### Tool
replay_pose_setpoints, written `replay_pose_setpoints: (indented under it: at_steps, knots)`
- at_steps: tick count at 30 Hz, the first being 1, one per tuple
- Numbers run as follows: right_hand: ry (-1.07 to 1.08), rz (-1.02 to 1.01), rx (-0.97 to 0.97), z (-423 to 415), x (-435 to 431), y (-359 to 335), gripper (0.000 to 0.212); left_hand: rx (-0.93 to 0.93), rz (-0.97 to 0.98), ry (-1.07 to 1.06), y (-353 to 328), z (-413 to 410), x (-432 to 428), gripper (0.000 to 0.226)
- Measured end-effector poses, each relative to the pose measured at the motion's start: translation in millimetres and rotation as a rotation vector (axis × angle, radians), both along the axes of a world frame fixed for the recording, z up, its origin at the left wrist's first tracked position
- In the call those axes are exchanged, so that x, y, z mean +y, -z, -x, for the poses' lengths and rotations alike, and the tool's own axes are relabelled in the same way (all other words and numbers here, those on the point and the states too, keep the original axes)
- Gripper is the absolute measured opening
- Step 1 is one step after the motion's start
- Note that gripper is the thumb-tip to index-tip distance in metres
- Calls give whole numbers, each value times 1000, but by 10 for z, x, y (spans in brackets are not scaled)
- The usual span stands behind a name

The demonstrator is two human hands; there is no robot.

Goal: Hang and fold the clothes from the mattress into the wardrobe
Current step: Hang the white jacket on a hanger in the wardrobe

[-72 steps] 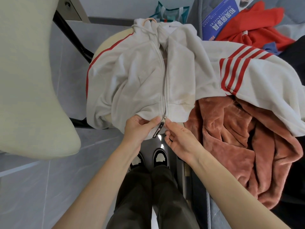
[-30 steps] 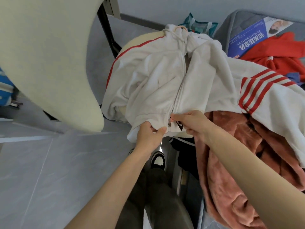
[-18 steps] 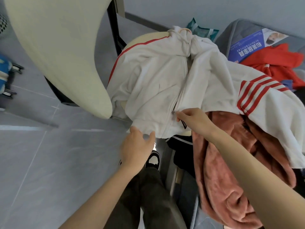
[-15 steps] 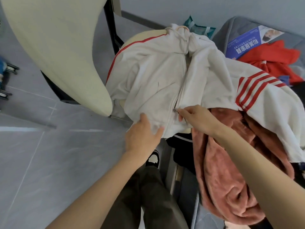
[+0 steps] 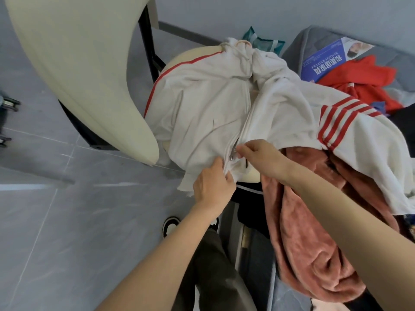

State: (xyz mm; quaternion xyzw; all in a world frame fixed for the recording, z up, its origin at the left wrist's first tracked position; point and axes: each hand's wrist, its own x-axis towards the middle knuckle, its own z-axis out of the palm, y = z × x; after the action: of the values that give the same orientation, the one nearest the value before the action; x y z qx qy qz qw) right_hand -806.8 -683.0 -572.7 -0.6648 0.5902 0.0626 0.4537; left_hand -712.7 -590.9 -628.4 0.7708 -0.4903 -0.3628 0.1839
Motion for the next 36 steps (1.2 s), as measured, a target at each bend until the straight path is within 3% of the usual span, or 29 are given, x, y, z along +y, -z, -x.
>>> replay_pose_setpoints:
  at_steps: [3, 8, 11, 15, 19, 22, 26, 32, 34, 36]
  knots:
    - [-25, 133, 53, -82, -66, 24, 32, 45, -25, -30, 0, 33, 37, 16]
    - [239, 230, 5, -16, -218, 28, 40, 87, -154, 66, -23, -79, 10, 16]
    - [146, 151, -13, 22, -153, -48, 36, 27, -184, 126, -84, -129, 26, 18]
    - [5, 105, 13, 52, -94, -200, 36, -78, -88, 94, -190, -134, -194, 38]
    - [-29, 49, 6, 72, -56, -259, 38, -136, -18, 176, -247, -127, -461, 34]
    - [82, 33, -38, 47, -58, -259, 39, -9, -40, 174, -227, -144, -471, 17]
    - [133, 23, -39, -36, -13, -136, 39, 76, -126, 180, -173, -189, -301, 29]
    - [536, 102, -135, -138, -298, -145, 35, 166, -362, 238, -47, -309, -72, 17]
    - [478, 163, -126, -121, -406, -197, 36, 106, -438, 348, -45, -336, -7, 10]
    - [290, 124, -91, -104, -442, -234, 38, -48, -438, 452, -75, -349, 5, 9]
